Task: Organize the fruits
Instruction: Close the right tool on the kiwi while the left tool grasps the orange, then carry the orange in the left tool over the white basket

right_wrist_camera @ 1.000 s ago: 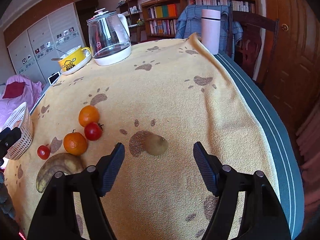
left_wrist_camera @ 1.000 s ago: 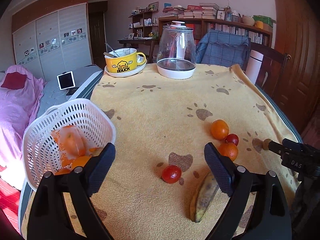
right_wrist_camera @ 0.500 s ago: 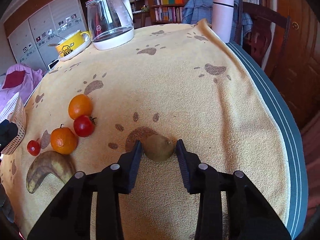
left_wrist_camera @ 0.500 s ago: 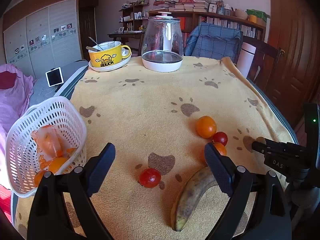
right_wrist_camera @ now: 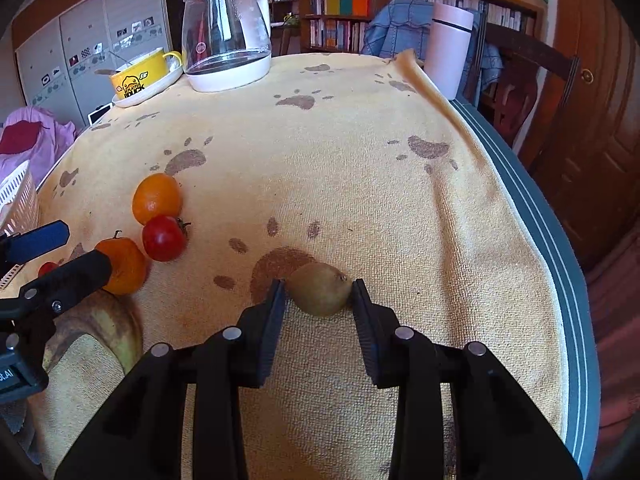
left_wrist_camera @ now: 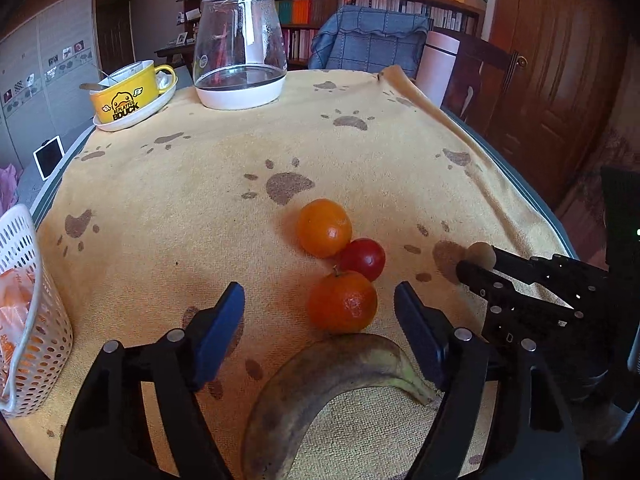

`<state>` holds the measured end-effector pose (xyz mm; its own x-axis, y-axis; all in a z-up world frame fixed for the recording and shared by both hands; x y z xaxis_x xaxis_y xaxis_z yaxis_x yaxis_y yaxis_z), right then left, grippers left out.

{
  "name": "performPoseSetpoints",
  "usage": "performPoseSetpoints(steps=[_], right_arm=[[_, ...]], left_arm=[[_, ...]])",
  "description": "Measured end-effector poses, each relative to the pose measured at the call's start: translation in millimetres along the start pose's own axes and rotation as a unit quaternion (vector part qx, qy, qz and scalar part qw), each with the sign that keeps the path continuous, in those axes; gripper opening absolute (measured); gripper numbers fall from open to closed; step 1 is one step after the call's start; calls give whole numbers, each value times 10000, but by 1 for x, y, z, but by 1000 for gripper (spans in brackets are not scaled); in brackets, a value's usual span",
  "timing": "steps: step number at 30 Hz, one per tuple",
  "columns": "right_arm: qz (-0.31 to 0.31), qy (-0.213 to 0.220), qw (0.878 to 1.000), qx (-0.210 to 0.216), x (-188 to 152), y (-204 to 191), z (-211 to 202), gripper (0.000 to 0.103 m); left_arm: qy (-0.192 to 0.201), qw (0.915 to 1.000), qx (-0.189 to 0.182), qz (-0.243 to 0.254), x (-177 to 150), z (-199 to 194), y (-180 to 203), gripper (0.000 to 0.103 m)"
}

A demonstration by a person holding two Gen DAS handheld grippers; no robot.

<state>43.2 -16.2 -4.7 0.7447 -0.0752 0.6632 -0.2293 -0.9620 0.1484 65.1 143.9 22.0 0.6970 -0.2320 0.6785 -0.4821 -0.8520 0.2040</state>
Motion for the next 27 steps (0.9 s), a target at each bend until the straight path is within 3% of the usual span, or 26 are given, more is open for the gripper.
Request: performPoseSetpoints(steps=[2, 10, 27], right_arm=[[2, 2, 10000, 7, 0, 1, 0, 35], [21, 11, 10000, 11, 0, 1, 0, 35], [22, 24, 10000, 12, 0, 0, 1, 35]], left_arm=[[-71, 10000, -32, -25, 0, 5, 1, 74], [-367, 9992, -146, -113, -1, 28, 2, 42], [28, 10000, -51, -39, -4, 12, 4, 40]])
Point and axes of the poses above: each gripper's, at about its wrist camera, not at the fingertips, and z roughly the way its jaws point, y to its right, x to its top, the point moved 2 cm from there along z, roughly the way its jaws point, and after that the axes turned 12 degrees about -x, right-handed, at the moved point
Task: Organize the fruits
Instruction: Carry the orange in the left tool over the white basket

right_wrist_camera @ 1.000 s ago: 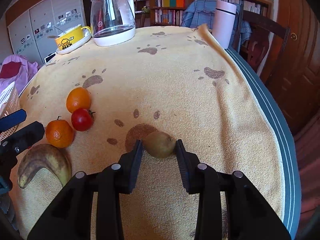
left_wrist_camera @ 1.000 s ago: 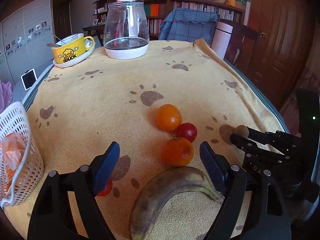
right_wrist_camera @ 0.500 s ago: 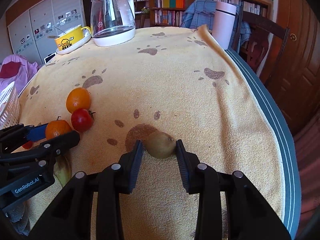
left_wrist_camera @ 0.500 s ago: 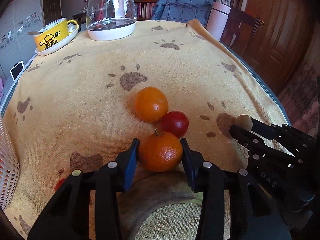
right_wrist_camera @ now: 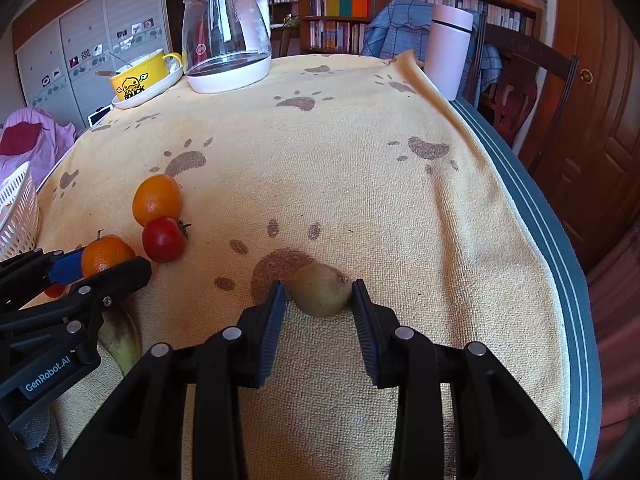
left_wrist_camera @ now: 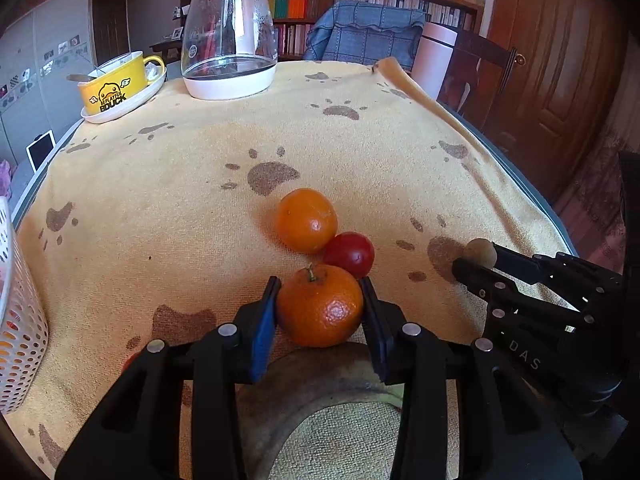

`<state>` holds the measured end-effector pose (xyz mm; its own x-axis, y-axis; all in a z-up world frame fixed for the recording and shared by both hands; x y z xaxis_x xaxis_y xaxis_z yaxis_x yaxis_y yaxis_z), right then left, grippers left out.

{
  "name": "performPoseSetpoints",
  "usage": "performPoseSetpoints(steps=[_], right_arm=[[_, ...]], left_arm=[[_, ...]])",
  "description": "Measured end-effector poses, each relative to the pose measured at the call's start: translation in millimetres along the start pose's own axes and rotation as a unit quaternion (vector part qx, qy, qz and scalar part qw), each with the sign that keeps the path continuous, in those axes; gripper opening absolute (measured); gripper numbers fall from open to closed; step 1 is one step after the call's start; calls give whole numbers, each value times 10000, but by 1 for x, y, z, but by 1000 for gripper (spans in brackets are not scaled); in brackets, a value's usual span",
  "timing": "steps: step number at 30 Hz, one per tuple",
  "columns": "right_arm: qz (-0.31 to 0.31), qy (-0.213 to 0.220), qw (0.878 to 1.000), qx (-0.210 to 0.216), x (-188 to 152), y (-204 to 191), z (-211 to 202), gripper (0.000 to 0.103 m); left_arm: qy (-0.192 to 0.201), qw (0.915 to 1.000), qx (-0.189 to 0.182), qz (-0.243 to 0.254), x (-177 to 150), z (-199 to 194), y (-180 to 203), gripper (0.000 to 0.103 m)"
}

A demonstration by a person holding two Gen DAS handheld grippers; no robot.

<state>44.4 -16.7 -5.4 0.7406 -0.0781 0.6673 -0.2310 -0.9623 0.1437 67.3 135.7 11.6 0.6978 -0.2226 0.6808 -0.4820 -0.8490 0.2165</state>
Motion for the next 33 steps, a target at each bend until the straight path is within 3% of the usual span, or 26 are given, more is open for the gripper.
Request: performPoseSetpoints(steps=[18, 26, 33], right_arm=[[16, 27, 10000, 57, 0, -1, -2, 35], [564, -33, 9968, 566, 0, 18, 0, 35], [590, 58, 9963, 619, -1, 18, -3, 35]], left_arm=[[525, 9977, 340, -272, 8, -50, -18, 40], [790, 9941, 570, -473, 7, -78, -36, 40], [1071, 9882, 868, -668, 6, -107, -60, 40]])
Point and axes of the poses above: each gripper's, at about its wrist camera, not at the fingertips, and z roughly the way its jaws point, y to its right, x to its top, the point moved 2 cm from there along z, roughly the way its jaws point, and after that the axes turned 12 degrees about -x, right-handed, at the moved point
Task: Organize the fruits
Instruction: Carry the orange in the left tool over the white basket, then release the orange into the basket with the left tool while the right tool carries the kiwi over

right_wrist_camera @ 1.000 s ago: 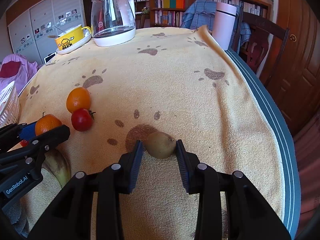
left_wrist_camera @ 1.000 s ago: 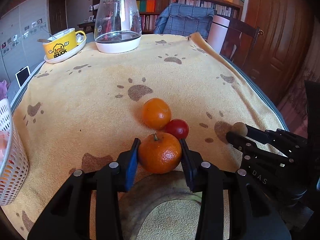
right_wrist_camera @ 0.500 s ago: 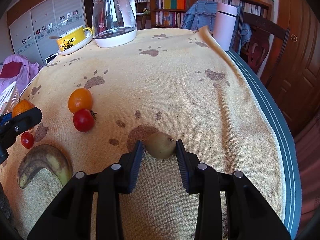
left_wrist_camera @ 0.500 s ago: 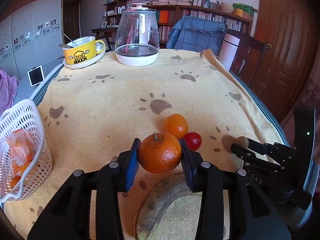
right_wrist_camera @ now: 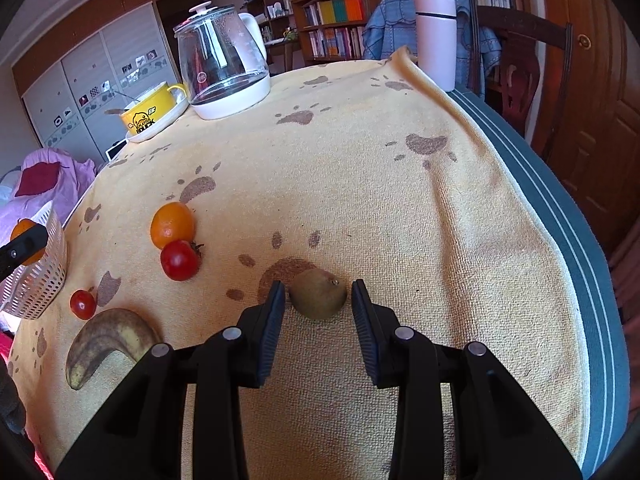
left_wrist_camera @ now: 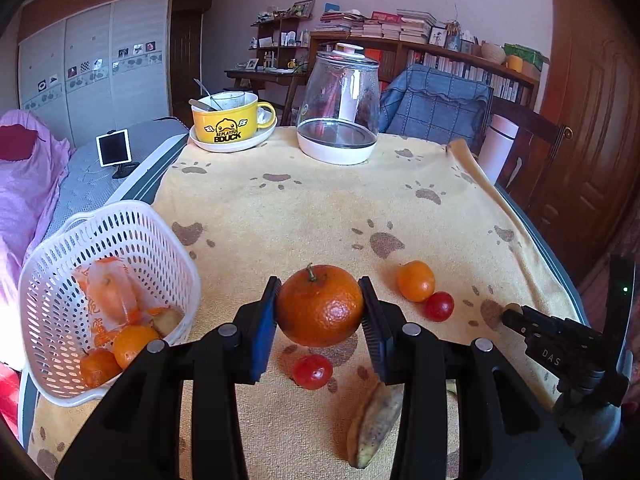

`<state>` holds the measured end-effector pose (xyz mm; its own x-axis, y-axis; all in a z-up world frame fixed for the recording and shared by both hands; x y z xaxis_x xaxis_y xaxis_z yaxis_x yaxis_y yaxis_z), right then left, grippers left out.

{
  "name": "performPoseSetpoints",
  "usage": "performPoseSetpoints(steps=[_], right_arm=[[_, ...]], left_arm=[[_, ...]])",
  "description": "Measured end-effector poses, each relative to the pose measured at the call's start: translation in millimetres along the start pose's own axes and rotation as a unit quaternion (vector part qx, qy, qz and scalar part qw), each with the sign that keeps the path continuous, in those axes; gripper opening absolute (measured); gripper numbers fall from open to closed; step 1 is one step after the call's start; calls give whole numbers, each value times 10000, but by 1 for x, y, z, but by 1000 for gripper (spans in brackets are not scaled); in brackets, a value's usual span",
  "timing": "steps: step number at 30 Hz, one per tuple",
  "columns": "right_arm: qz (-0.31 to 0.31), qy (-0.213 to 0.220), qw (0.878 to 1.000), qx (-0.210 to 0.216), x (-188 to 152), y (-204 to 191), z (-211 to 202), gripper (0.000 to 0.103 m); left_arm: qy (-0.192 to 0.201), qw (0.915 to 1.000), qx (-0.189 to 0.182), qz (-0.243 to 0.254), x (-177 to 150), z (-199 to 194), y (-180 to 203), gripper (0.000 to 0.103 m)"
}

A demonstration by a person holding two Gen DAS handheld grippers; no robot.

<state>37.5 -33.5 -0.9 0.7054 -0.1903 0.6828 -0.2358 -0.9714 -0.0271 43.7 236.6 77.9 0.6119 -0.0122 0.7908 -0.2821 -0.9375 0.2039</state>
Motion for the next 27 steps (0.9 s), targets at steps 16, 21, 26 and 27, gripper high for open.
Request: performPoseSetpoints(steps=[16, 21, 26, 27], right_arm=[[-35, -53, 10000, -23, 1, 0, 3, 36], [10, -71, 10000, -33, 1, 1, 4, 36], [35, -46, 10000, -70, 1, 1, 3, 45], [30, -43, 10000, -81, 1, 1, 3, 45]], left_arm=[[518, 9891, 1270, -530, 8, -46, -96, 40], [632, 9814, 1643, -763, 5, -54, -122, 49], [808, 9759, 1841, -854, 3, -68, -135, 78], [814, 9756, 1854, -846, 2, -70, -136, 78]])
Point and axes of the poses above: each gripper's, at about its wrist camera, not at the fingertips, and z roughly the way its jaws point, y to its right, x to its top, the point moved 2 cm from there along z, roughly the way its jaws point, and after that the axes turned 12 degrees about -x, right-handed, at the moved point
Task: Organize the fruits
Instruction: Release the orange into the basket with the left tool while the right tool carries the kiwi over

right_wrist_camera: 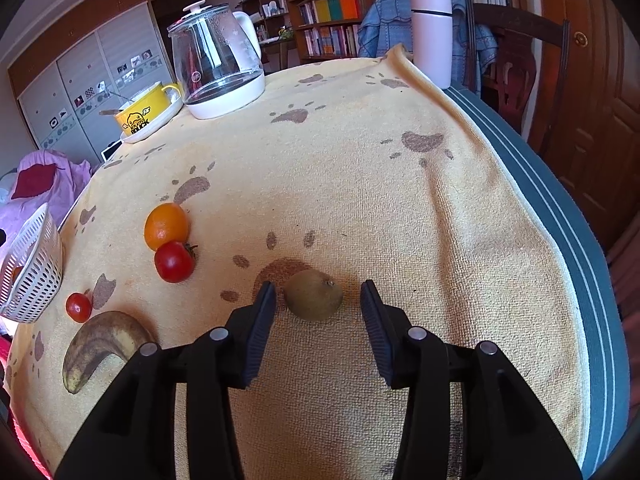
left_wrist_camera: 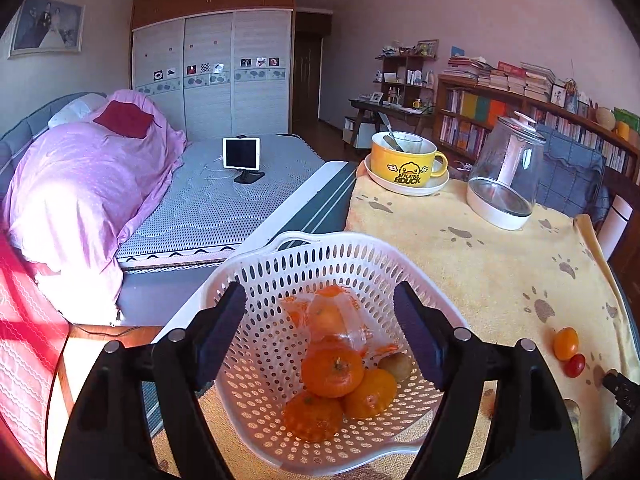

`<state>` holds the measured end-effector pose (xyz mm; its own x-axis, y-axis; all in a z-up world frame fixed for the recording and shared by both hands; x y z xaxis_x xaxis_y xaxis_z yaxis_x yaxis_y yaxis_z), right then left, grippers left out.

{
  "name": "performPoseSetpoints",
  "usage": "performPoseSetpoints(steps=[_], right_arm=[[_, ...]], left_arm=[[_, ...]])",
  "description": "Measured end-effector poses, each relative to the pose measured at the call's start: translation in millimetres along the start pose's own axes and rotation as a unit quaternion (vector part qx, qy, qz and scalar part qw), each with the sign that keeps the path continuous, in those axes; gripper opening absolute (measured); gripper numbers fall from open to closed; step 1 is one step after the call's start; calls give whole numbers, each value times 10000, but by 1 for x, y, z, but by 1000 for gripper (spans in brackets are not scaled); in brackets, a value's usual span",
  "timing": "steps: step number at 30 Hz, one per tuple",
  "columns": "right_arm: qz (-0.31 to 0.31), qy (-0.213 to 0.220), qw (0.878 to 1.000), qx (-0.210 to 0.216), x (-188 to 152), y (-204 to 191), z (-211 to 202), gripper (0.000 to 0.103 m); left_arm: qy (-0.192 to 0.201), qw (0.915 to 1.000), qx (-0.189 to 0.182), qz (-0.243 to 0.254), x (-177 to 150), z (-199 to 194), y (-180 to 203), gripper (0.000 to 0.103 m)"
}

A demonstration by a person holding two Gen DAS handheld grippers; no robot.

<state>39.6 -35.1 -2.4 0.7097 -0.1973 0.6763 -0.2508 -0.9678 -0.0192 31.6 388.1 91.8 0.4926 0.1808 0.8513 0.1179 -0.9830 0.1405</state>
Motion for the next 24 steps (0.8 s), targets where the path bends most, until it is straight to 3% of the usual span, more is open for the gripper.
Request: performPoseSetpoints(steps=[15, 20, 24], right_arm=[[-249, -209, 9992, -236, 7, -11, 7, 44], [-332, -194, 9985, -382, 9, -14, 10, 31], [-284, -181, 9986, -406, 9, -13, 7, 30]], left_arm=[[137, 9999, -61, -49, 7, -13, -3, 84], [144, 9998, -52, -124, 10, -13, -6, 84], [170, 9996, -37, -227, 12, -16, -13, 84]])
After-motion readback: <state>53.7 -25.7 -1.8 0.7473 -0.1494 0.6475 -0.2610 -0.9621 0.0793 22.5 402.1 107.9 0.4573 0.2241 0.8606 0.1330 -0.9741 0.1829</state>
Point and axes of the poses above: each gripper's, at about its wrist camera, not at the fingertips, and z roughly the way its jaws point, y to its right, x to its top, the point moved 2 cm from there along z, roughly the way its jaws point, and after that the axes turned 12 degrees about -x, right-handed, at the moved point
